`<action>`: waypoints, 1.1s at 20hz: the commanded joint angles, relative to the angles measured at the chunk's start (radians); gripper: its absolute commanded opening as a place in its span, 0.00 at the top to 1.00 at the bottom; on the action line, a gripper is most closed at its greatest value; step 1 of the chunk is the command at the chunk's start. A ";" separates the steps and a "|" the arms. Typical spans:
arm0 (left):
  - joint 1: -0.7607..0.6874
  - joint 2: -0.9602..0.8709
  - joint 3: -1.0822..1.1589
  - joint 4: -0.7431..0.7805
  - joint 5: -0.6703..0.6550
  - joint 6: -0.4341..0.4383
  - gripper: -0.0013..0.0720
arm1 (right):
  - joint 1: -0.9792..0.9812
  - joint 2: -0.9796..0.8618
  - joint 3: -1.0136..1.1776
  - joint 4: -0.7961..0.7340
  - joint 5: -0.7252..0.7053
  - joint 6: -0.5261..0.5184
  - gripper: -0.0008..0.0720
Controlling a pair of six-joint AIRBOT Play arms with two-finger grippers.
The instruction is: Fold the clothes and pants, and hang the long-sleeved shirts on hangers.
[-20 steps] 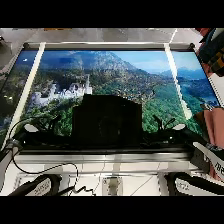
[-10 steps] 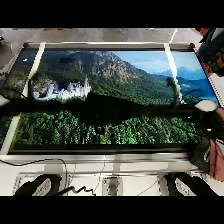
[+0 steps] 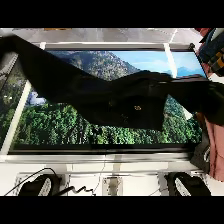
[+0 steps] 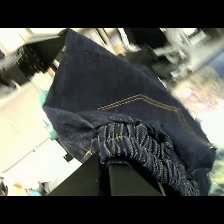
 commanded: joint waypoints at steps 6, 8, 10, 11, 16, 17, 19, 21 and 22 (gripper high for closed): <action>-0.039 -0.099 -0.119 0.059 0.027 -0.153 0.94 | 0.117 0.025 -0.159 -0.361 -0.223 0.401 0.95; -0.127 -0.258 -0.186 0.059 0.041 -0.149 0.94 | 0.234 -0.031 -0.334 -0.406 -0.455 0.417 0.95; -0.241 -0.457 -0.208 0.067 0.077 -0.101 0.94 | 0.311 -0.124 -0.454 -0.423 -0.700 0.418 0.95; -0.278 -0.549 -0.208 0.066 0.116 -0.082 0.94 | 0.322 -0.186 -0.487 -0.421 -0.815 0.433 0.95; -0.291 -0.821 -0.208 0.041 0.098 -0.172 0.94 | 0.221 -0.406 -0.497 -0.423 -1.002 0.472 0.95; -0.293 -0.840 -0.208 0.044 0.031 -0.171 0.94 | 0.187 -0.423 -0.497 -0.434 -0.950 0.464 0.95; -0.302 -0.868 -0.208 0.076 -0.115 -0.172 0.94 | 0.116 -0.436 -0.497 -0.523 -0.791 0.464 0.95; -0.308 -0.871 -0.209 0.195 -0.264 -0.179 0.94 | 0.036 -0.434 -0.496 -0.634 -0.570 0.463 0.95; -0.308 -0.871 -0.209 0.253 -0.338 -0.206 0.94 | -0.008 -0.434 -0.492 -0.685 -0.438 0.440 0.95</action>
